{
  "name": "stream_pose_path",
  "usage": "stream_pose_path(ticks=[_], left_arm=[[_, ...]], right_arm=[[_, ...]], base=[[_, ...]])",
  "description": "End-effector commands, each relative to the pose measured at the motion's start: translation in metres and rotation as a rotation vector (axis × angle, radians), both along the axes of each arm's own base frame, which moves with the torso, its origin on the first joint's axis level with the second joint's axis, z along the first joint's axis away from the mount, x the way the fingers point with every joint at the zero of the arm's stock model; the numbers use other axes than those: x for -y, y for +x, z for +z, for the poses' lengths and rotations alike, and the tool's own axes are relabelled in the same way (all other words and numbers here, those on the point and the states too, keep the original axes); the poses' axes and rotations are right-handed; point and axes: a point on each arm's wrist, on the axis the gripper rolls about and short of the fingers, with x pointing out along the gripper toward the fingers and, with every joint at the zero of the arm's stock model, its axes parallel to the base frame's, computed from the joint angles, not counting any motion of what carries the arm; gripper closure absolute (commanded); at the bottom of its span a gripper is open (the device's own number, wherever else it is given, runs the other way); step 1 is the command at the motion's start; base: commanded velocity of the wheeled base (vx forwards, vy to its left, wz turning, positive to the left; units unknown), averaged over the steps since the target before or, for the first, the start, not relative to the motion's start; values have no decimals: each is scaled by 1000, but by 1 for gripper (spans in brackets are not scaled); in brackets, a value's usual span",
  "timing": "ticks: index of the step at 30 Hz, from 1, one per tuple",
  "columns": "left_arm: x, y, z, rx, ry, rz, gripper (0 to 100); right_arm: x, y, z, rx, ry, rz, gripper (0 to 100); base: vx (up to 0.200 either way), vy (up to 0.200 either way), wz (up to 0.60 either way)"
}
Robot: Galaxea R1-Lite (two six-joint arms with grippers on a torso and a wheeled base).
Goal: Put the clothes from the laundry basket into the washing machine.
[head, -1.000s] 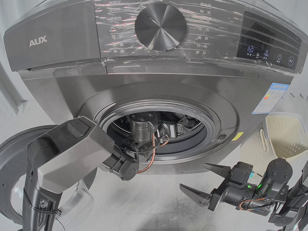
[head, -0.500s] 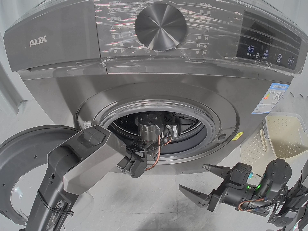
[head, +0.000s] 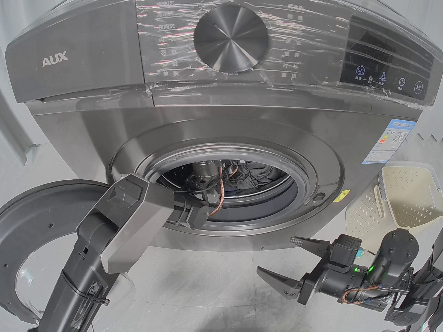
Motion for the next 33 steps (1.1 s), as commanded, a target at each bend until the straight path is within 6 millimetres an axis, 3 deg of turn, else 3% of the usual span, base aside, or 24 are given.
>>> stream_pose_path(ticks=[1, 5, 6, 12, 17, 21, 25, 28, 33], left_arm=[[-5, 9, -8, -3, -1, 23, 100], [-5, 8, -12, -15, 8, 24, 100], [-5, 7, -14, -22, 12, 22, 0], [-3, -2, -21, -51, 32, 11, 0], [-8, -10, -15, -65, 43, 9, 0], [-9, -32, 0, -72, 49, -16, 0], [-6, -72, 14, -86, 60, -73, 0], [-3, -114, 15, -130, 99, -138, 0], [-8, -163, 12, -176, 144, -205, 0]], right_arm=[[0, 0, -1, -3, -2, 1, 0], [0, 0, -1, -3, -2, 1, 0], [0, 0, -1, -3, -2, 1, 0], [0, 0, -1, -3, -2, -1, 0], [1, 1, -1, -3, -2, -4, 0], [2, 1, 0, -1, 0, -9, 0], [4, 1, 2, 3, 4, -15, 0], [6, -2, 5, 9, 15, -15, 0], [13, -10, 6, 1, 13, -8, 0]], base=[[0, 0, 0], [0, 0, 0], [0, 0, 0], [0, 0, 0], [0, 0, 0], [0, 0, 0], [0, 0, 0], [0, 0, 0], [0, 0, 0]])
